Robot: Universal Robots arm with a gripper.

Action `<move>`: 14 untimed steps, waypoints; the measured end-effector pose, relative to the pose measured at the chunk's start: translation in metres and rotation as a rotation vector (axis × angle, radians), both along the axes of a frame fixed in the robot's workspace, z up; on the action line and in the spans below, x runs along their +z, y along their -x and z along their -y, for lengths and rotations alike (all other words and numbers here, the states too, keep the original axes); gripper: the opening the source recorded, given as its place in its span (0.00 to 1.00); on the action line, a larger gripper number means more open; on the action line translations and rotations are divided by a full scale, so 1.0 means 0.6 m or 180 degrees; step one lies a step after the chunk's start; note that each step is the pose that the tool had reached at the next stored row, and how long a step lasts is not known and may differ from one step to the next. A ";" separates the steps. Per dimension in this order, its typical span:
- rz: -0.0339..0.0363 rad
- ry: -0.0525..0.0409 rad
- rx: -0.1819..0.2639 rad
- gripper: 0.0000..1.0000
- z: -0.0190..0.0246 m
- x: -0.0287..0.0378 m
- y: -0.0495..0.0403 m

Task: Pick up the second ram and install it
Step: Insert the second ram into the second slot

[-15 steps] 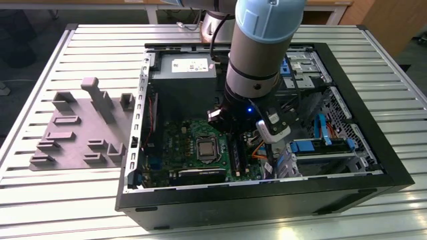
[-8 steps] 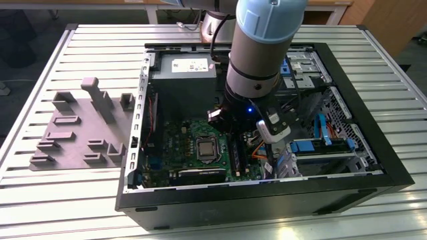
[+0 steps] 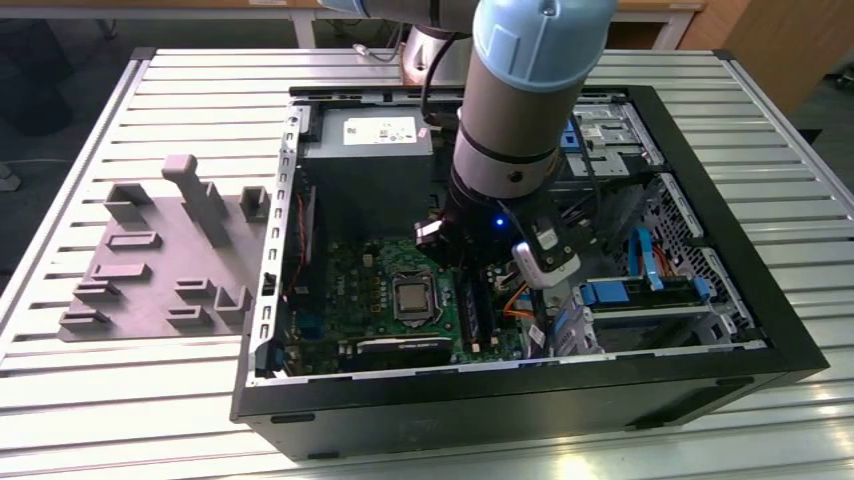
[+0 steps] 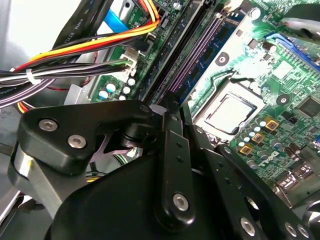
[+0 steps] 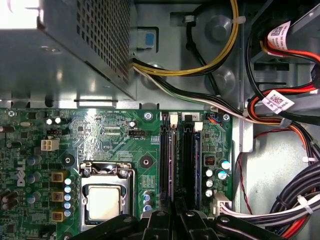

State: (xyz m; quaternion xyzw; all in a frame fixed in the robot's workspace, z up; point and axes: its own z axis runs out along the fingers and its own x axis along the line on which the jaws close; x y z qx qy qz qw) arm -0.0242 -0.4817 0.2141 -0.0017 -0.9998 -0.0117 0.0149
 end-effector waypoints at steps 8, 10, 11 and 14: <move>-0.0001 -0.0001 0.0000 0.14 -0.0020 -0.001 -0.002; -0.0001 0.0000 0.0000 0.14 -0.0029 -0.002 -0.001; -0.0002 0.0000 0.0000 0.14 -0.0030 -0.002 -0.001; -0.0005 0.0000 0.0000 0.14 -0.0030 -0.005 -0.001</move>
